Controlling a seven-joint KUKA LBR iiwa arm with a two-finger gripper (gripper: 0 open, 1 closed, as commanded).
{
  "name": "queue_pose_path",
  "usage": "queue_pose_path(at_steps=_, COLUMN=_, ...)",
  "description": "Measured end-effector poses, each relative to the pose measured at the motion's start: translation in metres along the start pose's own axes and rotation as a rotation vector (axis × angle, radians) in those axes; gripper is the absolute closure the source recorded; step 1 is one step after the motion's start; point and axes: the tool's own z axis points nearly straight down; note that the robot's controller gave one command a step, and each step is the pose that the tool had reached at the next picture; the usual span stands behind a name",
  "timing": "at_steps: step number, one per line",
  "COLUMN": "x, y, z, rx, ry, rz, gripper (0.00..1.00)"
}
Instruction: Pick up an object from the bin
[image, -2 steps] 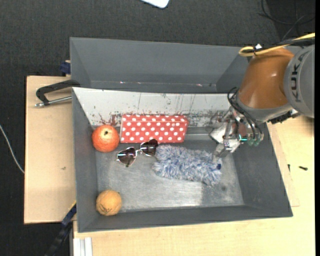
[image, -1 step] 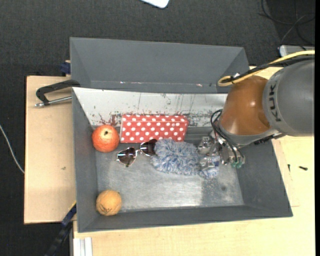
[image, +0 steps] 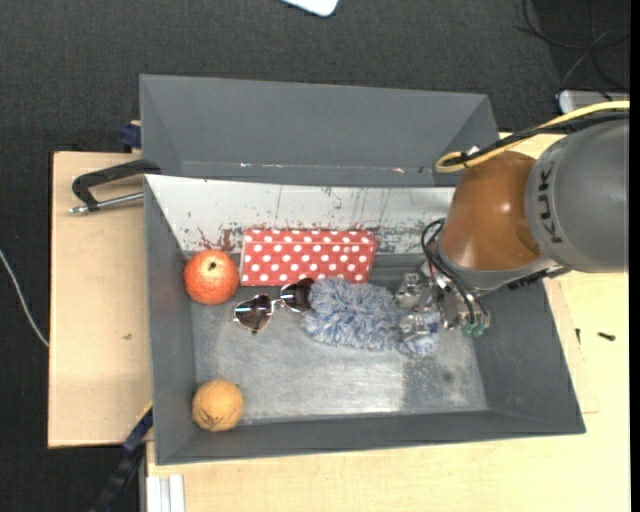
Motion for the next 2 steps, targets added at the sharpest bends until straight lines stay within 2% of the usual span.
queue_pose_path(at_steps=1, x=-0.003, y=-0.004, z=0.0, rx=-0.004, ry=0.0, rz=-0.079, gripper=1.0)
queue_pose_path(at_steps=2, x=-0.019, y=-0.001, z=-0.135, rx=0.0, ry=-0.001, rz=-0.083, gripper=1.0)
